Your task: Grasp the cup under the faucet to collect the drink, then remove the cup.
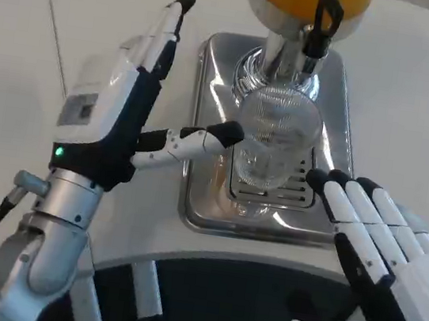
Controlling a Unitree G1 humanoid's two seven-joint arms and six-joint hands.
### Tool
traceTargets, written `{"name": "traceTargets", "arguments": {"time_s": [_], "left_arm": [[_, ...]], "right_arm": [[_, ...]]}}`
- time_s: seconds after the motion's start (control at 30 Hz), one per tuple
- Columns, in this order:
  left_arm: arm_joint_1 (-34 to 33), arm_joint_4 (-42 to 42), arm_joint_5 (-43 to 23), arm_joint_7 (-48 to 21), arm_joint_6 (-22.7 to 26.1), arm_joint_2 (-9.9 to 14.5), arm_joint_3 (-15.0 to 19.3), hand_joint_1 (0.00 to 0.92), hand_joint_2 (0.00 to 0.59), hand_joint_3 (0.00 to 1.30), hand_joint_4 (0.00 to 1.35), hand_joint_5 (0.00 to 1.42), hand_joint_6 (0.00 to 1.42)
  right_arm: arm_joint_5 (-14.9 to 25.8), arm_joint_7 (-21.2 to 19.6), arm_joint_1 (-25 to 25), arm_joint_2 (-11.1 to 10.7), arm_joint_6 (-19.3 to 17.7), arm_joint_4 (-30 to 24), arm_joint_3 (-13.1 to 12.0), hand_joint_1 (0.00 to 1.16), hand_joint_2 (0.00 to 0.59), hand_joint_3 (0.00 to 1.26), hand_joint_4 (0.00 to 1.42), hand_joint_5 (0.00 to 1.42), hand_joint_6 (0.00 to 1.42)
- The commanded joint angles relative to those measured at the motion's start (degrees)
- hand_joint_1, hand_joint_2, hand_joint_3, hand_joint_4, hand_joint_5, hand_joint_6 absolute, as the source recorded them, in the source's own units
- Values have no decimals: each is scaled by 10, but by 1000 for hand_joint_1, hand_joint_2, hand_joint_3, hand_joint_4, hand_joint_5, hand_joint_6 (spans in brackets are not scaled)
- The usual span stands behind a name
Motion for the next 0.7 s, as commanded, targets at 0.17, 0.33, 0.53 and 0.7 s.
{"name": "traceTargets", "arguments": {"time_s": [0.17, 0.33, 0.53, 0.7], "left_arm": [[43, -76, 44, -11, 3, 38, 18, 0, 0, 0, 0, 136, 112], [62, -113, 85, -19, 26, 64, 27, 0, 0, 0, 0, 64, 66], [151, -231, 144, -81, 72, 127, 60, 0, 0, 0, 0, 0, 0], [243, -304, 160, -126, 87, 157, 94, 0, 0, 0, 0, 0, 0]], "right_arm": [[19, -17, 7, 10, 9, -8, 5, 111, 526, 6, 0, 0, 63], [10, -12, -4, 14, 10, -8, 11, 103, 524, 6, 0, 0, 63], [19, -6, -17, 26, 46, -8, 23, 103, 524, 6, 0, 0, 55], [19, -1, -55, 33, 72, -8, 28, 106, 527, 6, 0, 0, 51]]}}
